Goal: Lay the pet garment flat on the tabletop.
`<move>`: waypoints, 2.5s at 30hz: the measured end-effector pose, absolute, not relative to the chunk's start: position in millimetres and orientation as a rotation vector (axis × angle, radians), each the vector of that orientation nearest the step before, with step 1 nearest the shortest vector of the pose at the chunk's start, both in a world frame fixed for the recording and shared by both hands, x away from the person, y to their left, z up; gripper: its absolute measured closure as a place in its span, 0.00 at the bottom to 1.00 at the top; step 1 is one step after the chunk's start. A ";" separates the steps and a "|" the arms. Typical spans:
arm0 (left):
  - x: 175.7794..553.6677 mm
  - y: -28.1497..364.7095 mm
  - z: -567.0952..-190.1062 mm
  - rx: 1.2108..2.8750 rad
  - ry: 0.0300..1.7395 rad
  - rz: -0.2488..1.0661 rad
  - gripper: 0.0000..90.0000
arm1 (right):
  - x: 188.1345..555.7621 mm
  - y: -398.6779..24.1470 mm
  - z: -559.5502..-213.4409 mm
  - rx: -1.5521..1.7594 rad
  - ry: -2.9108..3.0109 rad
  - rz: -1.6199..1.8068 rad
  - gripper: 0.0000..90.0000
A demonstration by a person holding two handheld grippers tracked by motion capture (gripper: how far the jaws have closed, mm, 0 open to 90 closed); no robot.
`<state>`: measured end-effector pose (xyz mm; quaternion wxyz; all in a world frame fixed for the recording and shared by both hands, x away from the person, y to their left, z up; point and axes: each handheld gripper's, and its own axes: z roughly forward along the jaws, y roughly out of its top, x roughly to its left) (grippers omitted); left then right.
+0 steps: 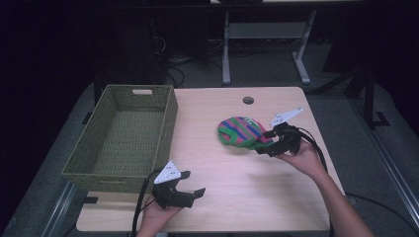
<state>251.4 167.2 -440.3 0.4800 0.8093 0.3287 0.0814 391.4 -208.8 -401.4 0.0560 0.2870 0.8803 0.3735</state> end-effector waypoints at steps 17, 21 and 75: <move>252.5 168.3 -439.9 1.967 0.797 0.195 0.19 | 433.3 -184.6 -399.8 0.897 2.721 1.055 0.26; 252.7 168.1 -439.2 1.969 0.794 0.194 0.19 | 442.4 -180.6 -402.8 0.906 2.733 1.027 0.27; 250.7 167.5 -439.1 1.976 0.784 0.209 0.19 | 462.8 -161.2 -442.5 1.153 2.585 0.787 0.84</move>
